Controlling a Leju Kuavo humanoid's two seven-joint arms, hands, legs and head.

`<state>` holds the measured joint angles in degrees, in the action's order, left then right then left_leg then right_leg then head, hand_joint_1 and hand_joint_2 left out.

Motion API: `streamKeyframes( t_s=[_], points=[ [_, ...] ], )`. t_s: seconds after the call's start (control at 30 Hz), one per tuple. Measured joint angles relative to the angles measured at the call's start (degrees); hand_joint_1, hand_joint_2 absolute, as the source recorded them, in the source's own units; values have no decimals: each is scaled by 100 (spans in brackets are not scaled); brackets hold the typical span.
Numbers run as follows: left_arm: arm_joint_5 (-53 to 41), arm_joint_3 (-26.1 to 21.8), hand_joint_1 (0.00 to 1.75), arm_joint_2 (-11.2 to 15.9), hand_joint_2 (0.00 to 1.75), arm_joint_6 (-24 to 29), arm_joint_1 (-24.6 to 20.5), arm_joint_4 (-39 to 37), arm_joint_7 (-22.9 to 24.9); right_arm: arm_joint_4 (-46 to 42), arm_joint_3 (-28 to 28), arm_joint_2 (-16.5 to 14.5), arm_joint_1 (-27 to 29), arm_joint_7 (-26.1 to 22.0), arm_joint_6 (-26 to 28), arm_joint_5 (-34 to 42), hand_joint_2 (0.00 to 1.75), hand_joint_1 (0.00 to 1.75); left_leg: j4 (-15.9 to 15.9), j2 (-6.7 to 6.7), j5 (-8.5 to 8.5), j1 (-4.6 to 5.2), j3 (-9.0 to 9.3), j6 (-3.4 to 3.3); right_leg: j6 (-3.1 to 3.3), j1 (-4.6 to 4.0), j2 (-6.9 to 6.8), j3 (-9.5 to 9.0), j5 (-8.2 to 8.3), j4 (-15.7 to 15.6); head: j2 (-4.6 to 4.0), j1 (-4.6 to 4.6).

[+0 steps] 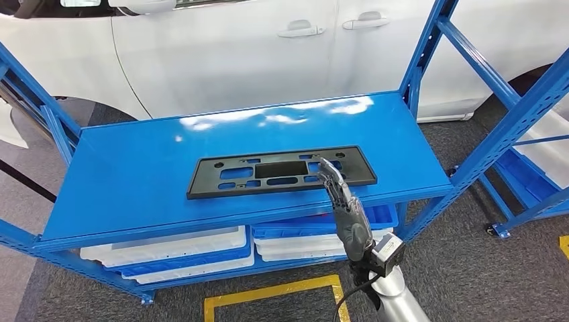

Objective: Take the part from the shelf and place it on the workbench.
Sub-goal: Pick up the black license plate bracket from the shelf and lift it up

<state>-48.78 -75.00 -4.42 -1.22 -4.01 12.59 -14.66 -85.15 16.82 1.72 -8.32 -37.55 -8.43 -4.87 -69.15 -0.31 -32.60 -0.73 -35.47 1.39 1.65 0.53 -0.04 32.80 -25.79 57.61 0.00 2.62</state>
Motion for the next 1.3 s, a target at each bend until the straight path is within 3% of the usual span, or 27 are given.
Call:
streamKeyframes(
  t_s=[0.07, 0.1, 0.2, 0.27, 0.4, 0.47, 0.53, 0.57, 0.6, 0.63, 0.7, 0.73, 0.8, 0.93, 1.0, 1.1, 1.13, 1.17, 1.23, 1.3],
  points=[
    [3, -1, 0, 1, 0, -5, 12, 0, -17, -12, 19, -3, 25, 0, -21, -61, 0, 0, -511, 0, -131, 0, -381, 7, 17, -23, 8, -47, -50, 1, 0, 0],
    [5, -1, 0, 1, 0, -10, 19, 0, -23, -24, 35, -4, 33, 0, -35, -87, 0, 0, -451, 0, -15, 2, -424, -6, 19, -34, 16, -87, -79, 1, 0, 0],
    [12, -1, 0, 4, 0, -35, 26, 0, -45, -82, 92, -12, 32, 1, -69, -136, 0, 0, 619, 6, 691, 30, -87, -98, -2, -60, 25, -231, -181, 2, 0, -1],
    [13, 0, 0, 8, 0, -49, 19, 0, -56, -114, 132, -17, 27, 2, -76, -148, 0, 0, 1056, 14, 818, 63, 70, -144, -48, -72, 24, -261, -232, 4, 0, -1],
    [13, 1, 0, 3, 0, -58, 31, 0, -67, -185, 180, -20, 8, 1, -71, -161, 0, 0, 1181, 11, 836, 37, 176, -227, -186, -81, 24, -278, -343, 77, 0, -2],
    [12, 1, 0, -1, 0, -63, 24, 0, -77, -218, 191, -21, -16, 1, -48, -211, 0, 0, 1232, 14, 828, 11, 250, -272, -253, -55, 23, -35, -566, 561, 0, -2],
    [12, 0, 0, 0, 0, -66, 20, 0, -96, -227, 228, -20, -28, 1, 38, -379, 0, 0, 1234, 13, 791, 12, 286, -295, -305, -21, 20, 452, -826, 1327, 0, -2],
    [13, 0, 0, -1, 0, -64, 21, 0, -107, -230, 263, -19, -32, 0, 113, -503, 0, 0, 1232, 10, 769, 12, 307, -293, -325, -3, 20, 647, -842, 1574, 0, -2],
    [15, -1, 0, -2, 0, -59, 22, 0, -116, -234, 311, -19, -45, 1, 236, -680, 0, 0, 1230, 6, 743, 11, 335, -286, -339, 12, 17, 743, -742, 1618, 0, -2],
    [15, -2, 0, -6, 0, -52, 23, 0, -121, -242, 370, -19, -66, 1, 417, -924, 44, 0, 1226, 1, 713, 10, 372, -275, -345, 27, 14, 720, -531, 1432, 0, -2],
    [-1, -2, 0, -22, 0, -37, 18, 0, -111, -260, 516, -20, -132, 4, 975, -1622, 131, 0, 1211, -7, 641, 15, 448, -237, -329, 41, 9, 435, -37, 665, 0, -2],
    [-19, -1, 0, -29, 0, -26, 9, 0, -99, -269, 608, -26, -175, 15, 1343, -2060, 175, 0, 1197, -10, 605, 25, 468, -209, -304, 37, 11, 309, 105, 344, 0, -2],
    [-57, 0, 0, -35, 0, -2, -10, 0, -70, -275, 825, -37, -280, 103, 2160, -3037, 175, 0, 1191, -11, 562, 41, 474, -141, -233, 15, 23, 215, 139, 93, 0, -2],
    [-96, 1, 0, -44, 0, 23, -41, 0, -45, -214, 1329, -62, -497, 590, 3577, -4921, 175, 0, 1044, -2, 408, 9, 447, -4, -77, 20, 28, 164, 122, 17, 0, -1],
    [-106, 2, 0, -53, 0, 22, -44, 0, -66, -109, 1525, -76, -600, 782, 3908, -5372, 175, 0, 619, -1, 170, 0, 256, 26, -31, 23, 18, 138, 110, 1, 0, 0],
    [-109, 2, 0, -57, 0, 22, -30, 0, -106, 146, 1806, -82, -714, 990, 4178, -5749, 175, 0, -390, -1, -203, -6, -299, 60, -3, 1, 11, 128, 85, 5, 0, 0],
    [-109, 2, 0, -57, 0, 22, -22, 0, -115, 221, 1884, -82, -734, 1029, 4224, -5806, 175, 0, -503, -1, -171, -5, -390, 61, -1, -4, 10, 120, 76, 6, 0, 0],
    [-109, 1, 0, -57, 0, 22, -16, 0, -121, 282, 1951, -82, -754, 1066, 4260, -5857, 175, 0, -374, -1, -21, -6, -363, 54, -5, -7, 10, 104, 64, 7, 0, 0],
    [-113, 1, 0, -57, 0, 21, -12, 0, -134, 406, 2081, -84, -835, 1163, 4331, -6007, 175, 0, 411, 3, 440, -4, -39, 16, -26, -10, 14, 57, 35, 9, 0, -1],
    [-119, 2, 0, -57, 0, 20, -21, 0, -151, 572, 2226, -86, -964, 1298, 4384, -6189, 175, 0, 1040, 4, 692, 17, 235, -45, -70, -31, 24, 35, 12, 21, 0, -1]
  ],
)
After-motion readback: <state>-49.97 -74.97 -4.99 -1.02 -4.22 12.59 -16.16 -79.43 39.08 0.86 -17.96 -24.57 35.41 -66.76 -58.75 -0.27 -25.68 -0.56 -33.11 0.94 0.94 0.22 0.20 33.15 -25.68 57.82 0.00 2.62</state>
